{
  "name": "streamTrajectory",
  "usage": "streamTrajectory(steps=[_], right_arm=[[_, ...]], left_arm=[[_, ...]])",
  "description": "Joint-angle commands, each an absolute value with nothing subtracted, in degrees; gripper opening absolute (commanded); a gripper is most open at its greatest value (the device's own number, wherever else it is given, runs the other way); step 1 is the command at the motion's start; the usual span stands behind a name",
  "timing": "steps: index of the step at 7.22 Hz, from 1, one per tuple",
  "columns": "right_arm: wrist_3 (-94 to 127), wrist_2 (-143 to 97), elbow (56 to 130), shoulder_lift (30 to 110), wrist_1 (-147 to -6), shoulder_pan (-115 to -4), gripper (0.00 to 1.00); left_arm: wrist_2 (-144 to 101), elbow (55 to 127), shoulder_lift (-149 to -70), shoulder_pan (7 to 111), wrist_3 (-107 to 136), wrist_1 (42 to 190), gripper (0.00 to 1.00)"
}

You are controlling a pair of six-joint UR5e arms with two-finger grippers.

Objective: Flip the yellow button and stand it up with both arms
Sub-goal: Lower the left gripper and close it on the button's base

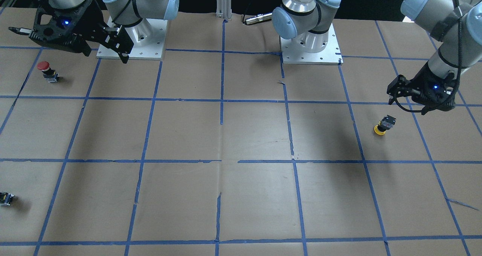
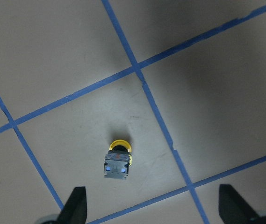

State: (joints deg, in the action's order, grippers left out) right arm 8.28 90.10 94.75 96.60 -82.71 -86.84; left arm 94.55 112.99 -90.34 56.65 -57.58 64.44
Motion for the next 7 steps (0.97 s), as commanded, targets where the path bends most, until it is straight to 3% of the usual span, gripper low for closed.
streamTrajectory(steps=[1,5,7], right_arm=[[8.6,90.2,94.7,96.7,-82.7,-86.8,1.00],[8.1,90.2,94.7,96.7,-82.6,-86.8,1.00],[8.2,90.2,94.7,96.7,-82.6,-86.8,1.00]], left_arm=[[93.0,119.8,-91.1,52.9,-58.4,59.5,0.99],[89.9,120.0,-100.9,50.3,-63.0,49.1,0.99],[90.3,120.8,-100.2,50.5,-64.2,49.6,0.96]])
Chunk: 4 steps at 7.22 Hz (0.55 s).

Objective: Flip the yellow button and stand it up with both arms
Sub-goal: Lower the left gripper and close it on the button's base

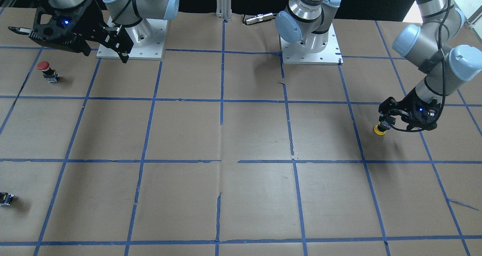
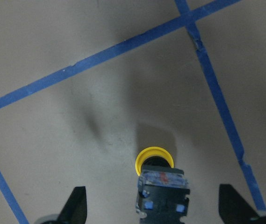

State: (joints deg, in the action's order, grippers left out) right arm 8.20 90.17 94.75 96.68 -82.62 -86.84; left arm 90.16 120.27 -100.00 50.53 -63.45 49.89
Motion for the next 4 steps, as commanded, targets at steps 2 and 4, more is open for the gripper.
streamTrajectory(steps=[2,4], right_arm=[[8.9,89.7,94.7,96.7,-82.7,-86.8,1.00],[8.9,89.7,94.7,96.8,-82.7,-86.8,1.00]], left_arm=[[90.3,122.0,-100.5,50.4,-63.4,48.9,0.96],[90.7,122.7,-99.8,50.4,-62.9,47.9,0.90]])
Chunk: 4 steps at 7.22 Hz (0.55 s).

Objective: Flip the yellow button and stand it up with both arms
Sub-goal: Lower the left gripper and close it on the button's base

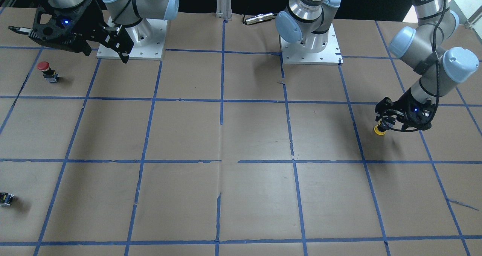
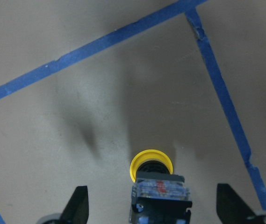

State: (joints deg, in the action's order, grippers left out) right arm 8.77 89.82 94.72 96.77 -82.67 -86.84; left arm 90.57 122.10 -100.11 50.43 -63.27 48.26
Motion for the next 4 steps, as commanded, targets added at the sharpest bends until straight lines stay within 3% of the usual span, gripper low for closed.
streamTrajectory(steps=[1,3,4], right_arm=[[9.0,90.0,94.7,96.8,-83.3,-86.8,1.00],[10.5,90.0,94.7,97.4,-83.2,-86.8,1.00],[10.5,90.3,94.7,97.9,-82.8,-86.8,1.00]], left_arm=[[90.8,123.0,-99.7,50.4,-62.1,47.8,0.88],[90.8,123.0,-99.7,50.4,-62.1,47.9,0.78],[91.1,123.0,-99.7,50.4,-62.1,48.0,0.56]])
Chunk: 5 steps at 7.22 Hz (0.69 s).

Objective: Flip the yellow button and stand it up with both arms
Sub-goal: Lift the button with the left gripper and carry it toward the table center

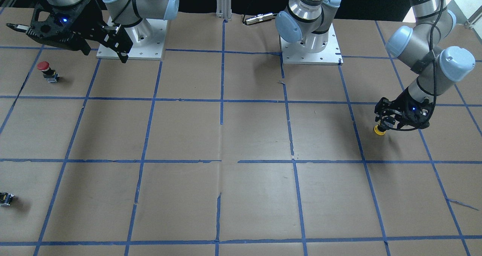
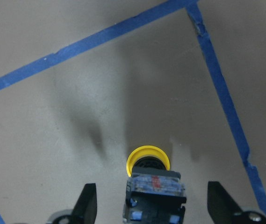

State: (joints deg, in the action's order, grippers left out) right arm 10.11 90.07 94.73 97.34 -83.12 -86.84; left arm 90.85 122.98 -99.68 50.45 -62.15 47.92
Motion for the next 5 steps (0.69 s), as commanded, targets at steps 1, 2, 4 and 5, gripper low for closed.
streamTrajectory(steps=[1,2,4,5], right_arm=[[10.4,90.1,94.7,99.8,-81.9,-86.8,1.00],[10.2,89.8,95.1,101.4,-80.8,-86.8,1.00],[9.9,89.9,98.0,101.5,-81.7,-86.8,1.00],[9.8,89.8,98.1,101.8,-81.6,-86.8,1.00]], left_arm=[[91.1,123.0,-99.6,50.4,-62.3,48.1,0.43],[91.2,122.9,-99.6,50.4,-62.3,48.1,0.30],[92.2,122.3,-98.6,50.5,-62.3,48.6,0.14],[91.9,122.2,-95.9,51.1,-61.7,49.8,0.11]])
